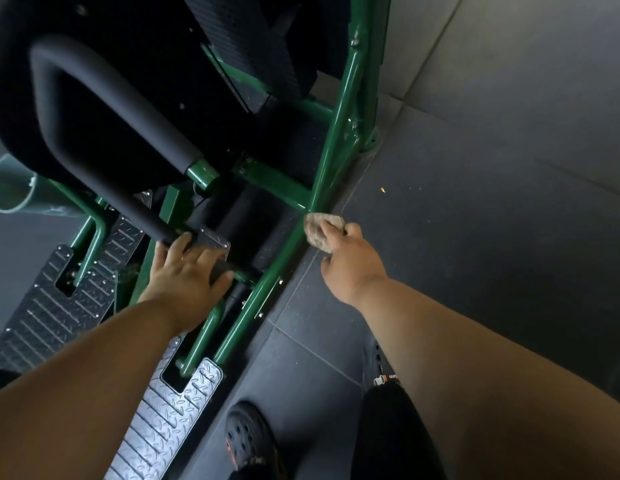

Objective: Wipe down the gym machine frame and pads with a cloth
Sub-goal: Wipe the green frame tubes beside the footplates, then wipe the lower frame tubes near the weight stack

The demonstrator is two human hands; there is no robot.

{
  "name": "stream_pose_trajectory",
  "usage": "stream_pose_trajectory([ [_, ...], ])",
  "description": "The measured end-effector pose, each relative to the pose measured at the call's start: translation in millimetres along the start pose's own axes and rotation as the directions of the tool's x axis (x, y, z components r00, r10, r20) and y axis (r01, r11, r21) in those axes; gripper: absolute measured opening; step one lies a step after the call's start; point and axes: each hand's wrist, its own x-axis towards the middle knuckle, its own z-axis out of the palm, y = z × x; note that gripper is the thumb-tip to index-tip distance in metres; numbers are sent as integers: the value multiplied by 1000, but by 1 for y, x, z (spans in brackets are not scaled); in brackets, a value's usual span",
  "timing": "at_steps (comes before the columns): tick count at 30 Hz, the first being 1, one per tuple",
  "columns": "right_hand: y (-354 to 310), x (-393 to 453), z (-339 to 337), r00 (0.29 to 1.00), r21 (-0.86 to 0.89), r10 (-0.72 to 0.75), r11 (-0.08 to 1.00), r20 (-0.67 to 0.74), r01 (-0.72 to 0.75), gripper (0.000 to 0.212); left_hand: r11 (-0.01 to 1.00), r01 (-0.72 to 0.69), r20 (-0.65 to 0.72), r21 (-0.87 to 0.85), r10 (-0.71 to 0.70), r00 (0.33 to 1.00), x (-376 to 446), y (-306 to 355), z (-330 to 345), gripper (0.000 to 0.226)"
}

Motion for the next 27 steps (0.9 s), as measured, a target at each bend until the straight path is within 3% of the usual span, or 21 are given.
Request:
stream_pose_trajectory([
  [8, -7, -4, -41, 999, 14, -38, 999, 33, 38, 70, 1000, 13, 101, -13, -12, 995, 6, 1, -2, 61],
  [15, -70, 20, -66, 998, 305, 23, 952, -59, -4, 61, 999, 16, 151, -29, -11, 989, 4, 6, -16, 64],
  [19, -88, 18, -82, 996, 177, -20, 984, -88, 35, 64, 999, 3, 199, -39, 5, 980, 4, 6, -17, 61],
  [27, -95, 1, -136, 998, -129, -42, 991, -52, 35, 63, 993, -17, 158, -113, 35, 987, 4, 2, -16, 57],
])
